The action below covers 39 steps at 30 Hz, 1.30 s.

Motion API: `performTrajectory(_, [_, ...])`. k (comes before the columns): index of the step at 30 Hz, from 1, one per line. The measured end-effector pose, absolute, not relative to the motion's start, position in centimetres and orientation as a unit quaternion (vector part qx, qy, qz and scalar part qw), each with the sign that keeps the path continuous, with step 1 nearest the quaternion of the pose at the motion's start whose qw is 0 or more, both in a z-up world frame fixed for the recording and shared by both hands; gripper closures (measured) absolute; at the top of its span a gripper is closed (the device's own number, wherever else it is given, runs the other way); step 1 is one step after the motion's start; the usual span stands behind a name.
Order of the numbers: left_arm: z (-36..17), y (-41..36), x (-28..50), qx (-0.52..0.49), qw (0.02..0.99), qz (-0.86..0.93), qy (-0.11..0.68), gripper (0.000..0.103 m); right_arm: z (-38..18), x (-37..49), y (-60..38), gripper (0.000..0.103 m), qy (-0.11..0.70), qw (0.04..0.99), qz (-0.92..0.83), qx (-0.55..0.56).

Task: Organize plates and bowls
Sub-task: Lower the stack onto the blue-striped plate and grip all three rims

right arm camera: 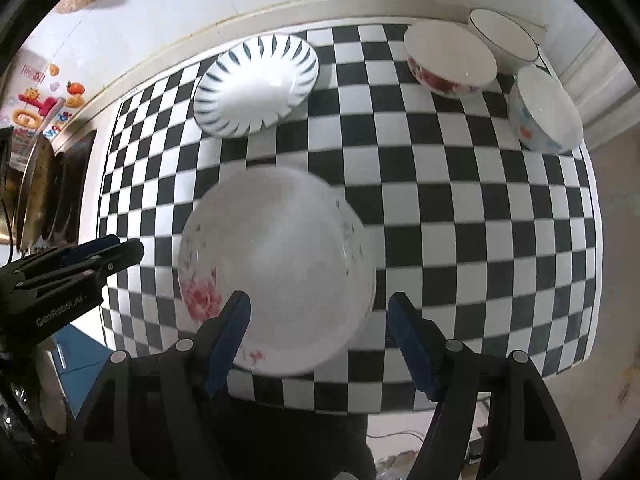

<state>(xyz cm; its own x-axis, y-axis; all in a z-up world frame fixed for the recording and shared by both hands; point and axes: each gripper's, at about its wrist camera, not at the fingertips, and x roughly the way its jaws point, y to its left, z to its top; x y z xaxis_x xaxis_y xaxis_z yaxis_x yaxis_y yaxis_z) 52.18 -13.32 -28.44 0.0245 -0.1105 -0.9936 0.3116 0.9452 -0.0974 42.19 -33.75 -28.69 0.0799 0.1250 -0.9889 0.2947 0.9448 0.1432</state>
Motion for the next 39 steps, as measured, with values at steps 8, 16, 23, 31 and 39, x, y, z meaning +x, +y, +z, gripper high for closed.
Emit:
performTrajectory(8, [-31.1,-11.6,60.8,0.029,0.721,-0.118,0.682,0.069,-31.0,48.8,-35.5,0.014,0.622,0.745,-0.027,0.238])
performTrajectory(16, [-35.8,-11.2,69.0,-0.012,0.702,-0.111,0.704,0.069,-35.9,58.0,-37.2,0.018,0.637,0.732,-0.037,0.239])
performTrajectory(23, [-39.5,-12.5,73.1,-0.024,0.676,-0.123,0.726,0.069,-40.2,63.4,-38.7,0.027,0.652,0.708,-0.054,0.268])
performTrajectory(31, [-40.5,-15.1,74.1,0.004,0.678,-0.16,0.718,0.076,-43.7,65.8,-39.5,0.061,0.66,0.692,-0.082,0.281])
performTrajectory(39, [-39.9,-15.8,72.9,0.038,0.702,-0.158,0.693,0.075,-43.4,65.5,-38.9,0.077,0.654,0.708,-0.107,0.244])
